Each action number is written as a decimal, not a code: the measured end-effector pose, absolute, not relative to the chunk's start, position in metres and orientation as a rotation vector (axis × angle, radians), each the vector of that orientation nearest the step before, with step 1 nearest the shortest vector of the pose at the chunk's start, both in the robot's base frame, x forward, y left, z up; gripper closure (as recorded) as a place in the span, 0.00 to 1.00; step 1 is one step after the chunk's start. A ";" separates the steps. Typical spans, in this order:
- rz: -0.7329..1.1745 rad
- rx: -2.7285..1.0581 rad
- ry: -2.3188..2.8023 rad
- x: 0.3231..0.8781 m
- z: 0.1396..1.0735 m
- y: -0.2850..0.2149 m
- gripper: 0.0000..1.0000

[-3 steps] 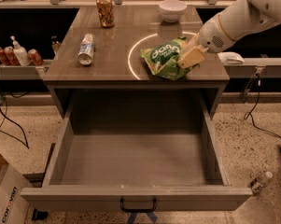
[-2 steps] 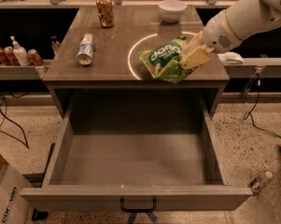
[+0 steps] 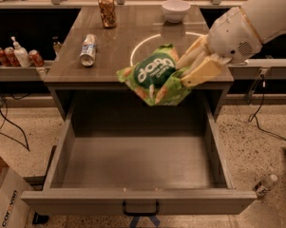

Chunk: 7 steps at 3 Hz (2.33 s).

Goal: Place green rice chip bag into top drawer

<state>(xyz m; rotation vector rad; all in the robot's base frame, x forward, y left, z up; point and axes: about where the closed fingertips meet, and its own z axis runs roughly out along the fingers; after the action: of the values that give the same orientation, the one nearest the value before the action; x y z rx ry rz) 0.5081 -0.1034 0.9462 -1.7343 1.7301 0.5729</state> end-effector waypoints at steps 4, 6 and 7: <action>0.843 -1.957 1.820 0.399 0.823 -0.037 0.95; 0.847 -1.943 2.044 0.386 0.760 -0.031 0.54; 0.803 -1.842 2.155 0.403 0.745 -0.040 0.30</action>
Offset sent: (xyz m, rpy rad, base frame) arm -0.1264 0.0653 -0.0906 -0.0759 0.2088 0.2773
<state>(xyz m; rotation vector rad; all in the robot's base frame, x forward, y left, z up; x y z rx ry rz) 0.4035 -0.0397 0.7448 -1.8421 2.1550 0.8035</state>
